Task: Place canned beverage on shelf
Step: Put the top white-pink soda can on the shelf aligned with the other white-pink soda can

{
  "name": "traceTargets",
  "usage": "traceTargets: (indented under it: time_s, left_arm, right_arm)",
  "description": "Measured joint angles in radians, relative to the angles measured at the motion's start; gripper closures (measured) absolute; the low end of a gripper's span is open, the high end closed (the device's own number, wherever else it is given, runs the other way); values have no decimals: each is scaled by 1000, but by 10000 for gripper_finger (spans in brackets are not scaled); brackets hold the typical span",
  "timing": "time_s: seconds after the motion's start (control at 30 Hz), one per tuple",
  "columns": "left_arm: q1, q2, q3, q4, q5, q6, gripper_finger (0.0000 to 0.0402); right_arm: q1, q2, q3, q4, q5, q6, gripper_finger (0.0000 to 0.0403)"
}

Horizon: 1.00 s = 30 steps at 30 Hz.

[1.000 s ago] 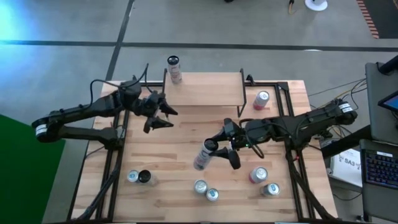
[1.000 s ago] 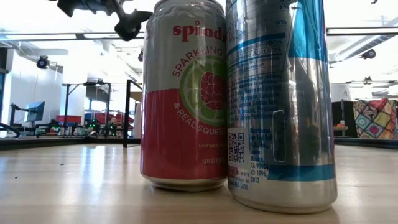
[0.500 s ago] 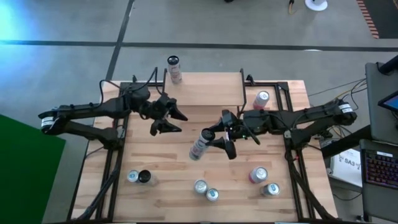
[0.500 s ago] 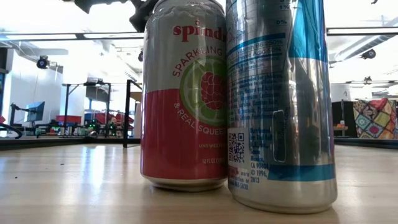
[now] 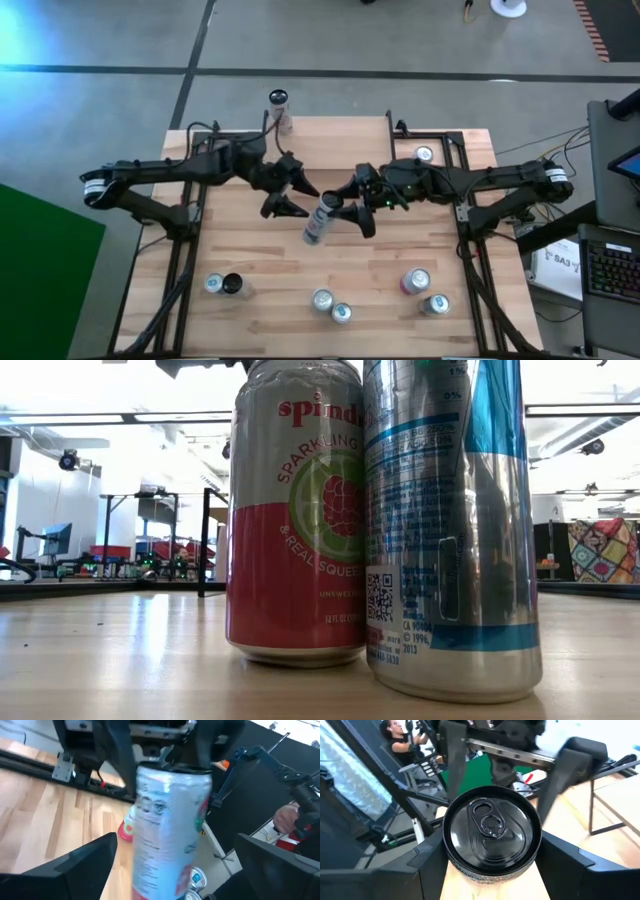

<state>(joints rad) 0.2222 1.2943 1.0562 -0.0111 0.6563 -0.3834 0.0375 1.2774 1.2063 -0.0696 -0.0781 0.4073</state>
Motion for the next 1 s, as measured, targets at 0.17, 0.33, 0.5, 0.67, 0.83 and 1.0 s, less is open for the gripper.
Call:
traceTargets:
  time_s: [0.17, 0.33, 0.5, 0.67, 0.83, 1.0]
  left_arm:
    - [-1, 47, 45, -13, 15, 0, 13]
    - [-21, 74, 66, -13, 17, 3, 13]
    - [-50, 112, 93, -15, 15, 2, 13]
    - [-56, 140, 120, -10, 18, 4, 21]
    - [-56, 160, 124, -12, 16, -13, 64]
    - [-57, 167, 129, -7, 15, -22, 111]
  right_arm:
    - [-8, 0, 0, 2, -23, -6, 156]
    - [-14, 0, 0, 4, -20, -7, 156]
    - [-32, 0, 0, 8, -24, 0, 156]
    - [-36, -2, 0, 20, -37, -2, 156]
    - [-37, -2, 0, 54, -57, -4, 156]
    - [-37, -2, 1, 40, -61, -7, 156]
